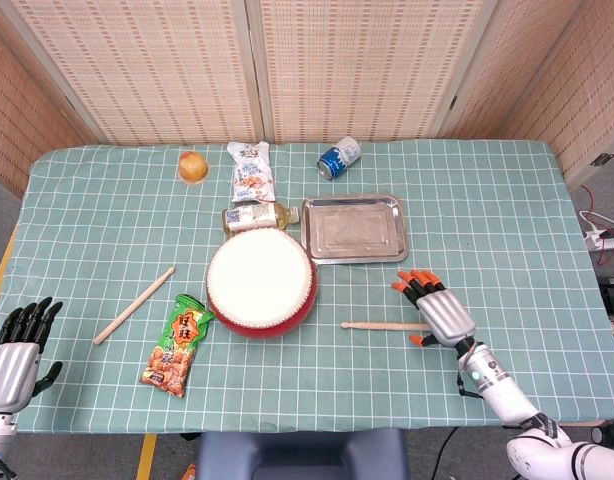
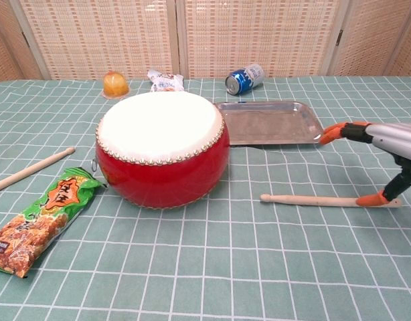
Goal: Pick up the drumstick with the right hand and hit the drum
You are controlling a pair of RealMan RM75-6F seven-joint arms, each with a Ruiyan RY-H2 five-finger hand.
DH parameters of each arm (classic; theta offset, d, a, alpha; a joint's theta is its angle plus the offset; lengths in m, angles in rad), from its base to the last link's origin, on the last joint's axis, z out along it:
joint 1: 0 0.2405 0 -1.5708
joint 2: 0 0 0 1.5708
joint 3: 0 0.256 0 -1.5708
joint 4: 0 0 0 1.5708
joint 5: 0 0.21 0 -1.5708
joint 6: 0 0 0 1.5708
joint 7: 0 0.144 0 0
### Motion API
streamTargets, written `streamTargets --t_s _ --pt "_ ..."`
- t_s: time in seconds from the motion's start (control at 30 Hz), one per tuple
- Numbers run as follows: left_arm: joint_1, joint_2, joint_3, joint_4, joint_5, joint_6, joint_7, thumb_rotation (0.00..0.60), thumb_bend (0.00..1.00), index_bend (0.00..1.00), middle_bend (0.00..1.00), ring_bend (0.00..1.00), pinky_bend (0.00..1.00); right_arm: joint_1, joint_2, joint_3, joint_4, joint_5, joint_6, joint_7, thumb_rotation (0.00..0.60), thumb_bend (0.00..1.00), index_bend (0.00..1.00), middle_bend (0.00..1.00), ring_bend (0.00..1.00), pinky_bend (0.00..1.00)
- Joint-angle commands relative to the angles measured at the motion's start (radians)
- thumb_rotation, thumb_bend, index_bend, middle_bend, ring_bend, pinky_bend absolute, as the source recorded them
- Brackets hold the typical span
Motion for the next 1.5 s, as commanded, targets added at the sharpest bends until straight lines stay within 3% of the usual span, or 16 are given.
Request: streamTargets --t_s 0.03,0.17,0.47,1.1,1.23,1.43,1.5 --pt "0.001 0.001 0.0 0.0 -0.001 0.001 0.0 0.6 0.24 0.0 0.0 0.0 0.02 0.038 -0.014 -0.002 -0.004 -0.01 -0.037 0.013 0.6 0.19 0.29 0.04 0.0 0.08" --pt "0.003 0.003 0.0 -0.001 -0.003 0.002 -0.001 0.6 0.24 0.0 0.0 0.0 0.02 0.071 -0.084 0.007 0.051 0.0 -0.064 0.014 0.6 0.25 0.42 0.04 0.0 0.08" --pt "0.006 -0.002 0.002 0.011 -0.011 -0.007 -0.009 0.6 0.24 0.0 0.0 0.0 0.02 0.122 -0.191 0.007 0.173 0.037 -0.133 0.011 0.6 0.3 0.45 0.04 0.0 0.08" --pt "0.005 -0.006 0.002 0.022 -0.009 -0.009 -0.019 0.6 0.24 0.0 0.0 0.0 0.02 0.123 -0.204 -0.015 0.197 0.033 -0.092 0.049 0.6 0.43 0.55 0.06 0.0 0.09" --pt "0.009 -0.002 0.003 0.023 -0.008 -0.004 -0.022 0.6 0.24 0.0 0.0 0.0 0.02 0.099 -0.171 -0.001 0.141 -0.008 0.009 0.196 0.6 0.45 0.61 0.11 0.03 0.13" --pt "0.01 0.002 0.003 0.014 -0.001 0.003 -0.02 0.6 0.24 0.0 0.0 0.0 0.02 0.068 -0.076 0.022 0.054 -0.057 0.136 0.599 0.6 0.46 0.63 0.14 0.07 0.15" --pt "0.01 0.003 0.003 0.013 0.0 0.003 -0.019 0.6 0.24 0.0 0.0 0.0 0.02 0.066 -0.069 0.022 0.056 -0.064 0.144 0.637 0.6 0.46 0.63 0.15 0.07 0.15"
